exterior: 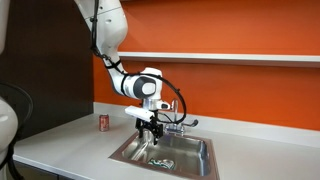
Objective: Remove the packet from the sink
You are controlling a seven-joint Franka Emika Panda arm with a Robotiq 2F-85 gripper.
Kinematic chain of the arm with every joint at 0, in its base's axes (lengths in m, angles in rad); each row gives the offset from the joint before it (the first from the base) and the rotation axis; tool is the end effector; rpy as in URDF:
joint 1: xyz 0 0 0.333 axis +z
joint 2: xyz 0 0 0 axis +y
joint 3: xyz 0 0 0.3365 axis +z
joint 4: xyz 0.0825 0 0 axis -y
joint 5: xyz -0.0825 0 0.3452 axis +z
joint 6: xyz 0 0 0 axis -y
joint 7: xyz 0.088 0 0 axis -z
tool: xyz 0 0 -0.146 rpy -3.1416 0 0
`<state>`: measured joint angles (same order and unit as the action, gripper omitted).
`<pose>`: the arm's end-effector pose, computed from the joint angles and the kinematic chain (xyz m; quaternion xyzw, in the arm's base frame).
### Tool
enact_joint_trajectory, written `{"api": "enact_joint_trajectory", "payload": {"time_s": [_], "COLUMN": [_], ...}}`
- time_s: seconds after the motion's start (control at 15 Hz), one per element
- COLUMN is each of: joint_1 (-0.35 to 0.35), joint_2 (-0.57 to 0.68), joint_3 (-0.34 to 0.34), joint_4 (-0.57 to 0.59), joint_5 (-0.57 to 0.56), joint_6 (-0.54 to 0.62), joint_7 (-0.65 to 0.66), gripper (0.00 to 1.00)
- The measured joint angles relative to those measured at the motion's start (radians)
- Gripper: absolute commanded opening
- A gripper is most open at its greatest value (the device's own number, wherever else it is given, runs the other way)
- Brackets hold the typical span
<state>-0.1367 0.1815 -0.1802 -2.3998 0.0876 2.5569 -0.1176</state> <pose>0.4558 -0.1501 0.2538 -0.9908 0.1347 0.0083 0.0096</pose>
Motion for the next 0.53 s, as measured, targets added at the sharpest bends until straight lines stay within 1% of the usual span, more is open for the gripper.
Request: {"api": "enact_joint_trajectory", "payload": {"time_s": [0.53], "joint_1": [-0.029], "joint_2": [0.197], "joint_3": [0.001], "joint_4": [0.111], "joint_5": [0.001], "joint_6": [0.0], "joint_7": [0.0], "gripper": [1.0]}}
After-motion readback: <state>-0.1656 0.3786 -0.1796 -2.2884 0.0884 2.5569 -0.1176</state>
